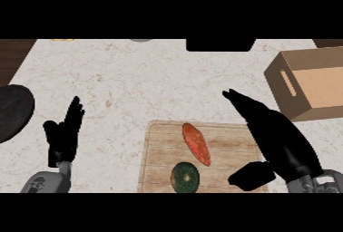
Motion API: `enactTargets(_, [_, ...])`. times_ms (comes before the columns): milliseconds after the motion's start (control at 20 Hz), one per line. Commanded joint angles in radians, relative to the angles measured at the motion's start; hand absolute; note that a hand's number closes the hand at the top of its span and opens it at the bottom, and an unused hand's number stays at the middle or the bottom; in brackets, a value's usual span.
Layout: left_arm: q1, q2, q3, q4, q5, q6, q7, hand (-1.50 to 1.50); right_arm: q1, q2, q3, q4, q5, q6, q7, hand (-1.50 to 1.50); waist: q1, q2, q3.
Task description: Pick the sweet potato from the cutting board and place it in the cardboard box
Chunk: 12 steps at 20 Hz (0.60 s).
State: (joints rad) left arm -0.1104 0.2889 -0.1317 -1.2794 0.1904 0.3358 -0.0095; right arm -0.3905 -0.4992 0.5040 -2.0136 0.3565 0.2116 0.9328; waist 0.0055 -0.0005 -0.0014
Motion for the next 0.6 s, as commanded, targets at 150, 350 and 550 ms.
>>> enactTargets(150, [-0.025, -0.017, 0.001, 0.002, -0.03, 0.012, 0.02, 0.0, -0.133, 0.155, 0.089, 0.115, 0.029, 0.117, 0.243, -1.5, 0.004, 0.001, 0.0])
enactTargets(350, [0.041, -0.01, 0.007, -0.066, -0.018, -0.012, 0.013, 0.0, -0.094, 0.161, 0.08, 0.122, 0.011, 0.142, 0.263, -1.5, 0.001, -0.002, 0.001])
enactTargets(550, [0.052, 0.003, 0.053, -0.008, -0.001, -0.061, -0.039, 0.0, -0.082, 0.249, 0.122, 0.148, 0.066, 0.127, 0.278, -1.5, -0.001, -0.001, 0.001])
